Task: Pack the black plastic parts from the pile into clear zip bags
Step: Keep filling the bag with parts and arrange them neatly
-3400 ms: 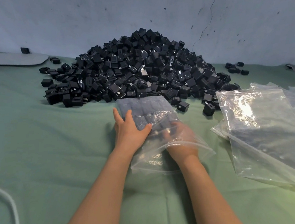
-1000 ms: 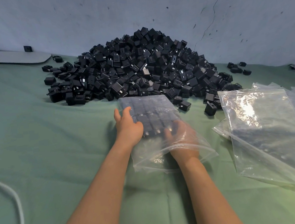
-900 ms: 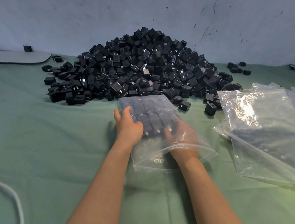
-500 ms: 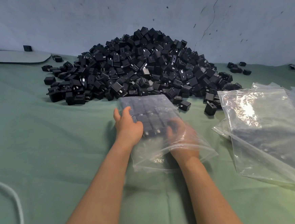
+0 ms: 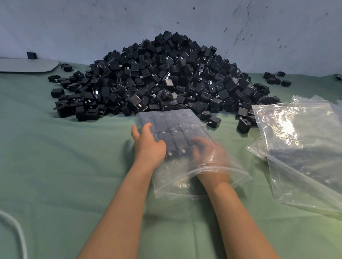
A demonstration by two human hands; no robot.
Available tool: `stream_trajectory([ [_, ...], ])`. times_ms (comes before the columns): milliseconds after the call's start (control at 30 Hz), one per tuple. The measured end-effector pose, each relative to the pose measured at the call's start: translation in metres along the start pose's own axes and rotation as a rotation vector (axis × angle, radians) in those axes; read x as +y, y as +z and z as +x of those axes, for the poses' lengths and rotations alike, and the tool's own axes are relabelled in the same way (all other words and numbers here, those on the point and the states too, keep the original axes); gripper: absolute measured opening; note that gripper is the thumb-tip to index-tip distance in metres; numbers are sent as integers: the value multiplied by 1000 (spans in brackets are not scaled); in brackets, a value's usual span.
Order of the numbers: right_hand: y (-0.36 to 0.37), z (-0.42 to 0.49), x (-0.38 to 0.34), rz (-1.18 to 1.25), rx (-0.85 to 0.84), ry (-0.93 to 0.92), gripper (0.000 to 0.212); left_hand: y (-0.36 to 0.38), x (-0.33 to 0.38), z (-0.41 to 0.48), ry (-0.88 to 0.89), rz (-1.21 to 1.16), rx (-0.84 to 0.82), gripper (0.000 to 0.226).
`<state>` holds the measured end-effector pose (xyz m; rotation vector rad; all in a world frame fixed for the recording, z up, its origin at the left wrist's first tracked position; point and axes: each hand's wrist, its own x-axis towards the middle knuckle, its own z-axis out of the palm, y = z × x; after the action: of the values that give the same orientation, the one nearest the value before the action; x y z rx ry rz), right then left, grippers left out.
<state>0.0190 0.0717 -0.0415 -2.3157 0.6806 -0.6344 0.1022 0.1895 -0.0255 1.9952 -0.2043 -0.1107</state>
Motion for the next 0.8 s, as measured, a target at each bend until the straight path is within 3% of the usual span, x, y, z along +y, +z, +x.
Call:
stream_trajectory([
  [400,3,0,-3,9,-61,23,29,-3,1,5,-91,-203,-10,58],
  [800,3,0,-2,-7,-60,4,29,-2,-1,2,7,-14,-37,66],
])
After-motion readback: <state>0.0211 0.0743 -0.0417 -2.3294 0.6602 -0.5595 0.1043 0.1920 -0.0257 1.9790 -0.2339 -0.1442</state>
